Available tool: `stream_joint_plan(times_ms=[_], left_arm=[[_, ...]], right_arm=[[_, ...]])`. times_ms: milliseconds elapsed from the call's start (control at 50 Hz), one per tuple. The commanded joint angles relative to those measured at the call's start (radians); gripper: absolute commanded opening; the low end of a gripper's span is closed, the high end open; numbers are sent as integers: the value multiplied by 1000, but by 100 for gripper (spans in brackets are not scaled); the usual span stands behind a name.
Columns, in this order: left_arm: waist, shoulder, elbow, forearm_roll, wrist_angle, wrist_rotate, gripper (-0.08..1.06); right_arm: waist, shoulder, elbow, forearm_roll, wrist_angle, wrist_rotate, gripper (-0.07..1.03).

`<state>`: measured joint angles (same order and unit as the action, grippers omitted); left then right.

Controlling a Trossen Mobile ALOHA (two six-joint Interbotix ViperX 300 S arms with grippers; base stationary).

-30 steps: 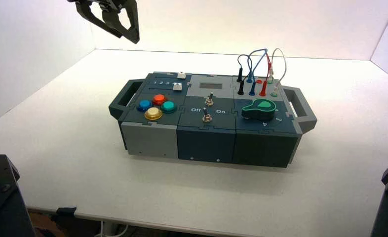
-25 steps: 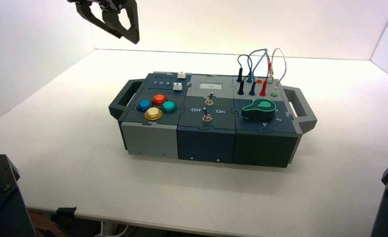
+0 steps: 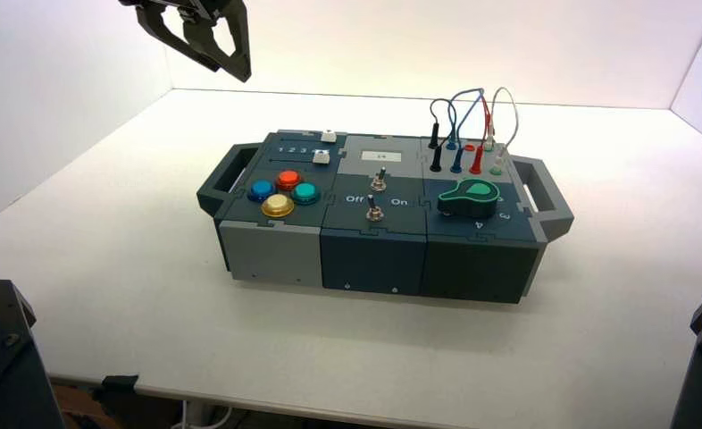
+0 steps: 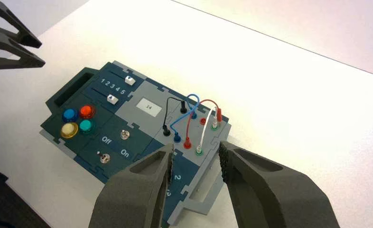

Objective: Pull the black wire.

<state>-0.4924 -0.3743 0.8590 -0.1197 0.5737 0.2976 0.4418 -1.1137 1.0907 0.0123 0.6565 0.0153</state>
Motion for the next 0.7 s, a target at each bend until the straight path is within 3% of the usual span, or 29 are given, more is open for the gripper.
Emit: stream_joint_plan(times_ms=[20,320,700], left_arm=[[6,-11,-26,3,-15,5,65],[0,-8,-35,-5,-12,5,65],[-78,94,-153,-18,26,5,62]], right_arm=[[0,5,-14,2,-11,2,52],[0,5,-14,2,-11,3,52],[-2,17,-14,2,-11,5,52]])
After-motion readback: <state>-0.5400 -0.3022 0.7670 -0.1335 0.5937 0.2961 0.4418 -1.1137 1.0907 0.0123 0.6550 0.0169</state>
